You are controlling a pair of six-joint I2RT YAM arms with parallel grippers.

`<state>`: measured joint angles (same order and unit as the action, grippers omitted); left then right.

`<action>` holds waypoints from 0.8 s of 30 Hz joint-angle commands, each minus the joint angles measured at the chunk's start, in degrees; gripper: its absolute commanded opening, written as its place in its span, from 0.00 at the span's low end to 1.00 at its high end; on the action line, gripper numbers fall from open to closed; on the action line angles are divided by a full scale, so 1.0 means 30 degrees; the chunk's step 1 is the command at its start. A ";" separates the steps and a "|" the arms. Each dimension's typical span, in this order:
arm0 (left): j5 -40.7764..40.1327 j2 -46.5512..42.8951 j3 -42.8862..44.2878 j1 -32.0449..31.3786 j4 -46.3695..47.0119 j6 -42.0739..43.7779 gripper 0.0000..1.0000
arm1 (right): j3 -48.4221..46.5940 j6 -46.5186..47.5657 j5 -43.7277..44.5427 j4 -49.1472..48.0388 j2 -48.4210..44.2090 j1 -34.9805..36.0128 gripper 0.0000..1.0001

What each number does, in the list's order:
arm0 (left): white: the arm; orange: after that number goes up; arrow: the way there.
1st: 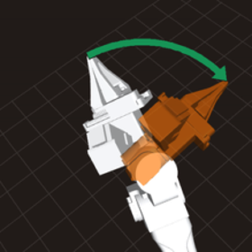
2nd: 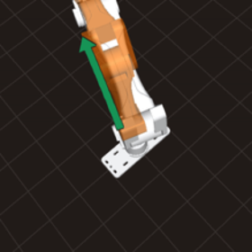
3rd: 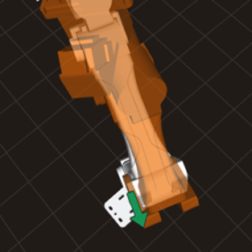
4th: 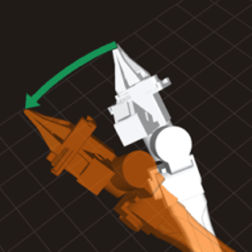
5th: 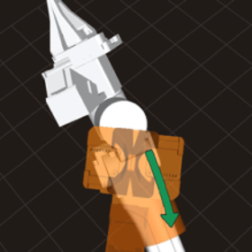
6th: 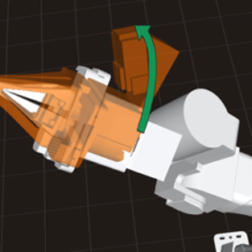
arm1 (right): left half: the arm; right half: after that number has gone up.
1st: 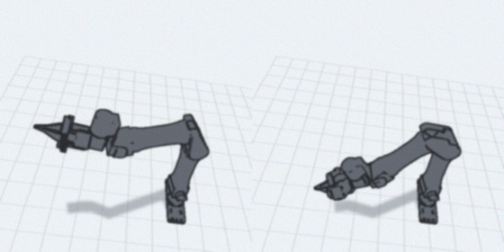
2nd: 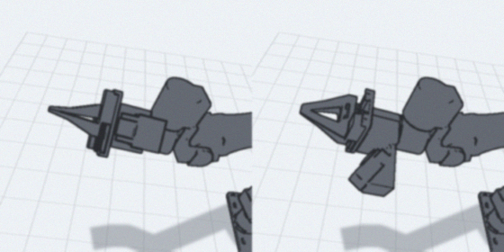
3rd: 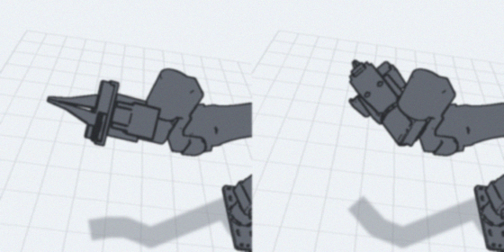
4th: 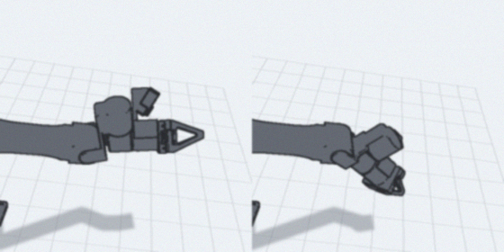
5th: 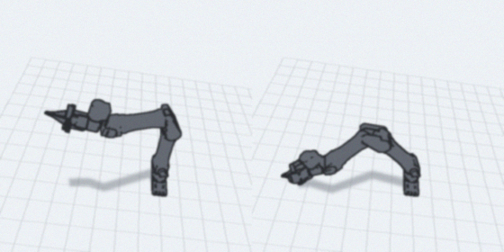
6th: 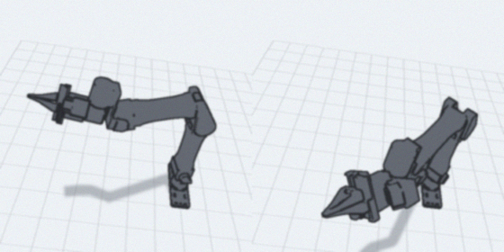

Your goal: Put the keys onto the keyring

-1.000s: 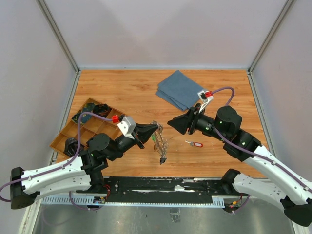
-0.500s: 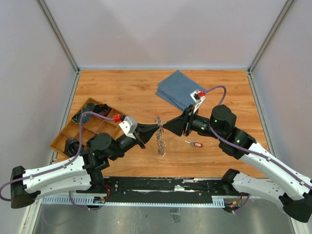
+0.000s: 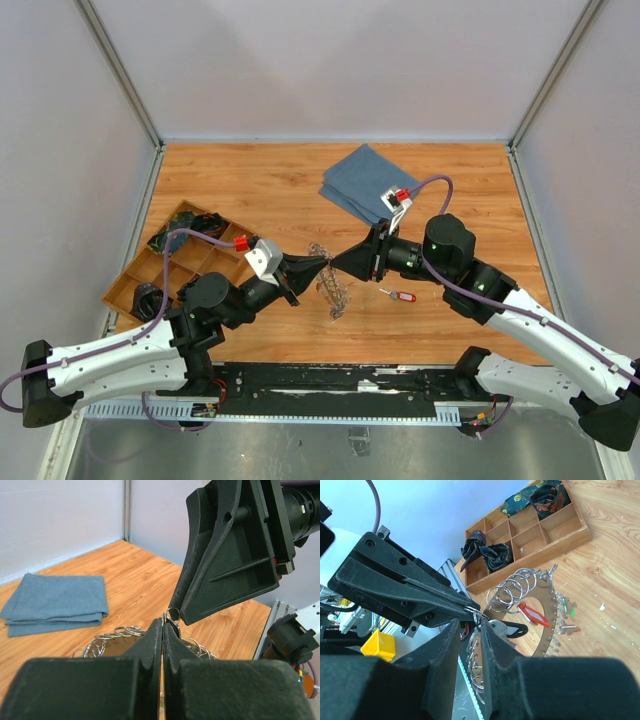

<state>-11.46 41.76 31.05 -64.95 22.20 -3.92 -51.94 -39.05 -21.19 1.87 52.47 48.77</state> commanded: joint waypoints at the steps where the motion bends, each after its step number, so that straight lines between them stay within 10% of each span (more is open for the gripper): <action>1: 0.0159 -0.0120 0.0392 0.0138 0.1574 -0.0099 0.01 | -0.0381 -0.0226 -0.0265 -0.0778 -0.0098 0.0123 0.22; 24: 0.0364 -0.0326 0.0348 0.0160 0.1741 -0.0011 0.01 | -0.0775 -0.0578 0.1424 0.1279 -0.0145 0.0120 0.01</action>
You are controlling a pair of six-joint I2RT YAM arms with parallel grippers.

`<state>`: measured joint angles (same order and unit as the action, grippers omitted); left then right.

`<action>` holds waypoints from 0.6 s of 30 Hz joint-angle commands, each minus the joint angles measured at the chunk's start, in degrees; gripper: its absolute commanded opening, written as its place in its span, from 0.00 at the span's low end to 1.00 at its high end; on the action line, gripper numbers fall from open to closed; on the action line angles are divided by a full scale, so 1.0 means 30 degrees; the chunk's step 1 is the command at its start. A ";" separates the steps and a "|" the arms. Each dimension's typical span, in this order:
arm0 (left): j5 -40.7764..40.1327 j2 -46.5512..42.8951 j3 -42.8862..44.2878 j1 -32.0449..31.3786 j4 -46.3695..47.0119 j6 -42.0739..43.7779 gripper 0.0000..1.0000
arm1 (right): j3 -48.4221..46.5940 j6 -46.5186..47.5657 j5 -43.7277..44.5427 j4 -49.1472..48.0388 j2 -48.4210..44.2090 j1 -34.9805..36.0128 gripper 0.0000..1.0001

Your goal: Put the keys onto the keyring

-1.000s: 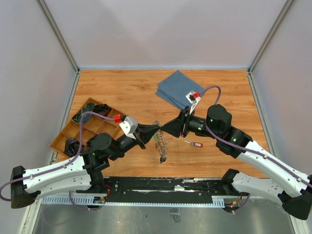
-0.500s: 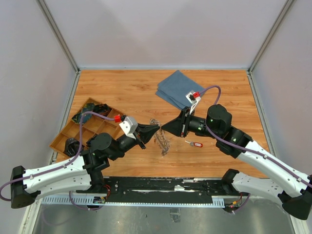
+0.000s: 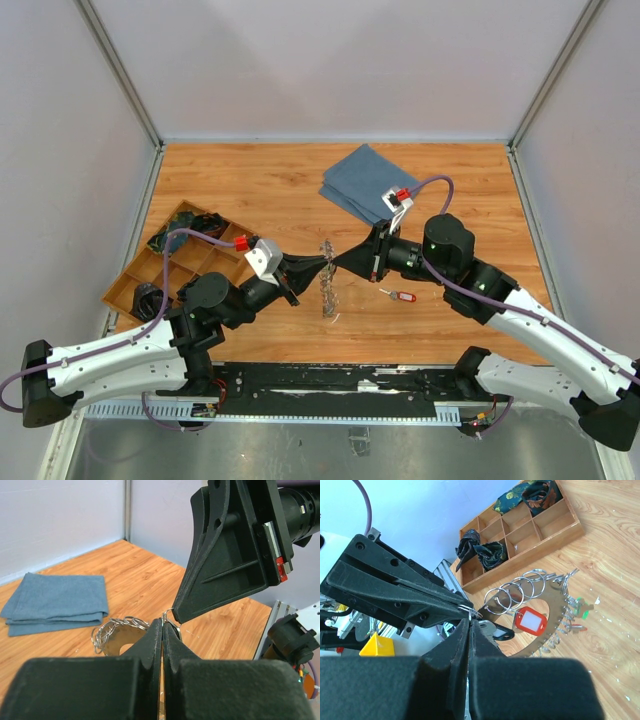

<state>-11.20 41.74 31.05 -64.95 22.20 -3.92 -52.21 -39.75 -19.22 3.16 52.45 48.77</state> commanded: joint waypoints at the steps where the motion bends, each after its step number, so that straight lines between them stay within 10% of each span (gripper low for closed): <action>1: 0.0277 -0.0333 0.0348 0.0147 0.1742 0.0004 0.01 | -0.0702 -0.0345 0.0847 0.1001 -0.0151 0.0119 0.00; 18: 0.0692 -0.0424 0.0323 0.0126 0.1847 0.0126 0.00 | -0.0704 -0.0579 0.0923 0.1847 0.0267 0.0121 0.01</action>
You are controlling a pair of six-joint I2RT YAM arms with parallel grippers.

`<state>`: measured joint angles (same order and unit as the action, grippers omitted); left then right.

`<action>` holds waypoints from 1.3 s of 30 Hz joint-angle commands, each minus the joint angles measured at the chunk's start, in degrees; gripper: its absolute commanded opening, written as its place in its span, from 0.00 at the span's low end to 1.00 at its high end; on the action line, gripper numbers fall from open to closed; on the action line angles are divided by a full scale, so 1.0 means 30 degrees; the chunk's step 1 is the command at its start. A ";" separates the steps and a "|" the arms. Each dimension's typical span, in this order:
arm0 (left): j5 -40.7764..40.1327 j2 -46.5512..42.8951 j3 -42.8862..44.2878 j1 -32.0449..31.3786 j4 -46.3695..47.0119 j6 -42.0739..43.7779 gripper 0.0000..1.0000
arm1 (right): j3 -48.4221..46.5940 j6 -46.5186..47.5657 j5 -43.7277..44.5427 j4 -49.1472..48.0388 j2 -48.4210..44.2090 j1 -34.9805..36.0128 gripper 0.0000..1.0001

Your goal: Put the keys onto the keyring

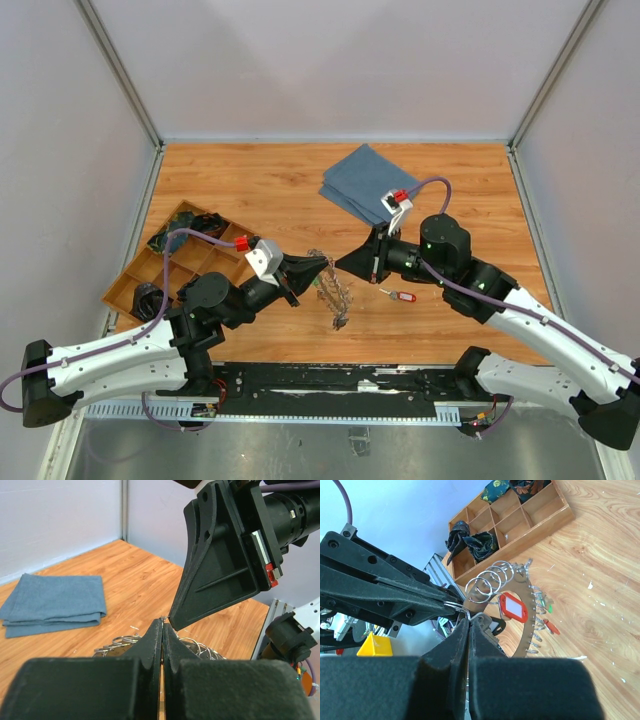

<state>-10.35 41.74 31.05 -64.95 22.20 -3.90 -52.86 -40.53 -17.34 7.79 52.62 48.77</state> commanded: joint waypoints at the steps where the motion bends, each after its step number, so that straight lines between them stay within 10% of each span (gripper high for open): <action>1: 0.0469 -0.0408 0.0334 0.0164 0.1872 0.0127 0.00 | -0.0485 -0.0343 0.0276 0.0303 0.0253 0.0119 0.01; 11: 0.1108 -0.0431 0.0286 0.0144 0.2035 0.0071 0.01 | -0.0521 0.0622 0.0018 -0.0428 -0.0037 0.0126 0.13; 29: 0.4643 -0.1226 0.0054 0.0169 0.2737 -0.0658 0.01 | 0.1565 1.4135 -0.3771 -0.5249 -0.4441 0.0119 0.40; 39: 0.6065 -0.0721 0.0413 0.0129 0.2881 -0.0677 0.01 | 0.0678 1.4113 -0.7282 -0.3741 -0.3809 0.0125 0.42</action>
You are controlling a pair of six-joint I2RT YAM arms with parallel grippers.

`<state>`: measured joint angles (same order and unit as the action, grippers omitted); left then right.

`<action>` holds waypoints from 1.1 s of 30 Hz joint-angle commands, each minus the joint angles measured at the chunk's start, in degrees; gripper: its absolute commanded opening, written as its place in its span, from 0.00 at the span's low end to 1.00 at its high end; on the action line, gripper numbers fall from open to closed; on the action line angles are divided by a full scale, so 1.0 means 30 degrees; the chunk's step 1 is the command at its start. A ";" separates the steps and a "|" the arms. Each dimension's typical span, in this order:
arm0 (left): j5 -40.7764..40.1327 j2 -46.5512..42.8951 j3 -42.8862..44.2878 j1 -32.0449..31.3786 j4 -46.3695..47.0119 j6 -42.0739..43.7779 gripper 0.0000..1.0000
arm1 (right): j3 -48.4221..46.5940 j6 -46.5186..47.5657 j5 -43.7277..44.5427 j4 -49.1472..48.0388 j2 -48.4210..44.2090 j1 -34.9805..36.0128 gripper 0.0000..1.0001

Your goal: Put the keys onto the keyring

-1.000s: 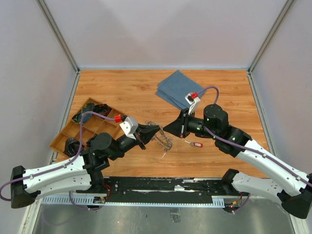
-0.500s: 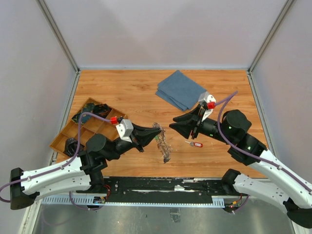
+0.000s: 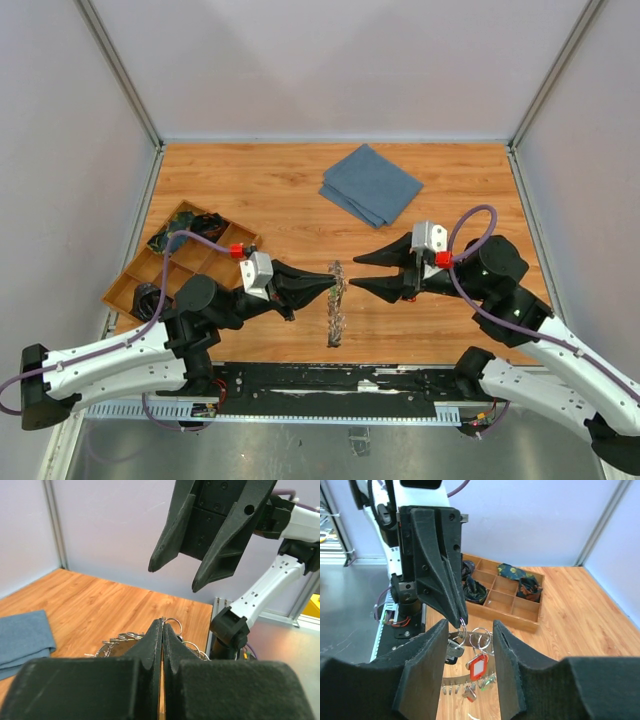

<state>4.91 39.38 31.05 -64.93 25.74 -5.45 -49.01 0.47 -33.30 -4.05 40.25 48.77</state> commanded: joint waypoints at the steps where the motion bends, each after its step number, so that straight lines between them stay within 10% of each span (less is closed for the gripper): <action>1: 0.1101 0.0111 0.0452 0.0140 0.1730 -0.0173 0.00 | -0.0659 0.0406 -0.2113 0.0425 0.0465 0.0123 0.41; 33: 0.2516 0.0337 0.0964 0.0136 0.1820 0.0023 0.01 | -0.0335 0.1063 -0.4013 0.1917 0.1136 0.0119 0.28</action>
<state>11.57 40.84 31.18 -64.93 26.50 -5.43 -49.23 2.79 -43.57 2.00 43.48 48.77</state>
